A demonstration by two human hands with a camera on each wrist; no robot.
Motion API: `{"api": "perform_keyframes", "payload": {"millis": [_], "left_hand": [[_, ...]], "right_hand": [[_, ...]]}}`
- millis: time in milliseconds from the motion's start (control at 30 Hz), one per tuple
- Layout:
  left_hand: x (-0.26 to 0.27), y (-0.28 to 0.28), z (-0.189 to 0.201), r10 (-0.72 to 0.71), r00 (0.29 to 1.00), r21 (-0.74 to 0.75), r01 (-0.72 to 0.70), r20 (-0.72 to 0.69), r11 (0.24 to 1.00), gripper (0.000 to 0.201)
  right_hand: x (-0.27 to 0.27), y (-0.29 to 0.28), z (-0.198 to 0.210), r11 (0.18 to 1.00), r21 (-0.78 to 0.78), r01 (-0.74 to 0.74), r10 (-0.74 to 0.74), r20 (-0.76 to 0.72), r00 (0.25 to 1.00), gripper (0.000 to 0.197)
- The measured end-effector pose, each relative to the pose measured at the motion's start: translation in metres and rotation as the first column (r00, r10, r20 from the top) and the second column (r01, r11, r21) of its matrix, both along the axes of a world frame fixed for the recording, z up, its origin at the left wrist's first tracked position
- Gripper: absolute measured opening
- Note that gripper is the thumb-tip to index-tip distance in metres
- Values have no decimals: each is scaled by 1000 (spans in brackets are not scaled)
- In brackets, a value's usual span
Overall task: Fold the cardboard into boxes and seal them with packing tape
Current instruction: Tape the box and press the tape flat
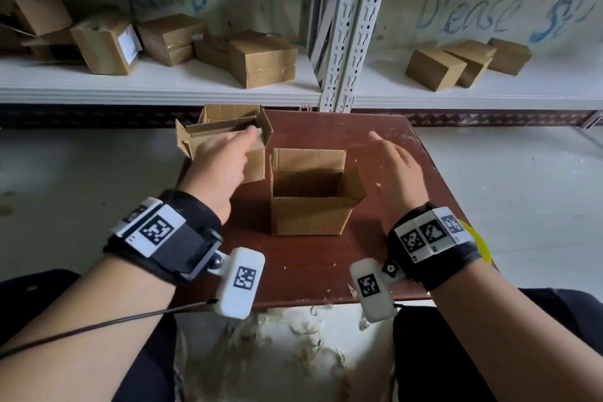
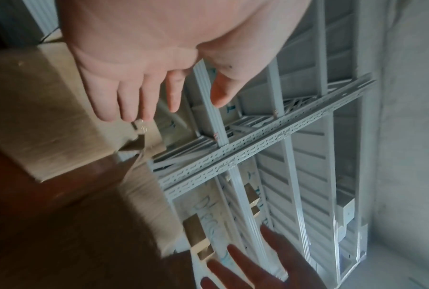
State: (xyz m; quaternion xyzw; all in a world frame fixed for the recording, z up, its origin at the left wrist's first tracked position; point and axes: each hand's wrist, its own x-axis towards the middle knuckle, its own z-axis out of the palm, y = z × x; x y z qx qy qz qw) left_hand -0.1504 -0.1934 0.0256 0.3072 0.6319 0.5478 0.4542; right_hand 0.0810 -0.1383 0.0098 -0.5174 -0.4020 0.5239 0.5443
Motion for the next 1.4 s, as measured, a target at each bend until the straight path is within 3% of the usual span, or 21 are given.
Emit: {"api": "perform_keyframes", "payload": {"millis": [67, 133, 200, 333, 467, 567, 733, 833, 1000, 1133, 1400], "left_hand": [[-12, -5, 10, 47, 999, 49, -48, 21, 998, 16], [-19, -10, 13, 86, 996, 70, -88, 35, 994, 29], [-22, -12, 12, 104, 994, 54, -106, 31, 993, 33], [-16, -10, 11, 77, 997, 16, -77, 26, 997, 18], [-8, -4, 6, 52, 999, -12, -51, 18, 999, 16], [-1, 2, -2, 20, 1000, -52, -19, 10, 998, 5], [16, 15, -29, -16, 1000, -158, 16, -1, 987, 18], [29, 16, -38, -43, 998, -209, 52, 48, 976, 32], [25, 10, -34, -29, 999, -213, 34, 24, 977, 32], [5, 0, -24, 1, 999, -173, 5, 36, 985, 20], [-47, -28, -14, 58, 997, -88, -53, 56, 995, 18]], "right_hand": [[6, -2, 9, 999, 36, -17, 18, -35, 999, 31], [9, -7, 16, 999, 35, -21, 22, -9, 1000, 11], [10, -10, 17, 1000, 22, -13, 12, 43, 999, 15], [8, -13, 16, 1000, 5, -14, 13, 55, 998, 28], [8, -8, 17, 1000, -15, -4, 5, 46, 999, 16], [5, 2, 5, 999, -31, -8, 10, 60, 998, 31], [-7, 13, -18, 973, -229, 15, 22, 159, 987, 32], [-17, 13, -24, 943, -326, -63, 126, 174, 977, 34], [-41, 5, -21, 956, -273, -104, 175, 250, 952, 48], [-56, 6, -20, 967, -193, -167, 223, 318, 922, 38], [-99, -9, -7, 935, -202, -292, 325, 154, 933, 23]]}}
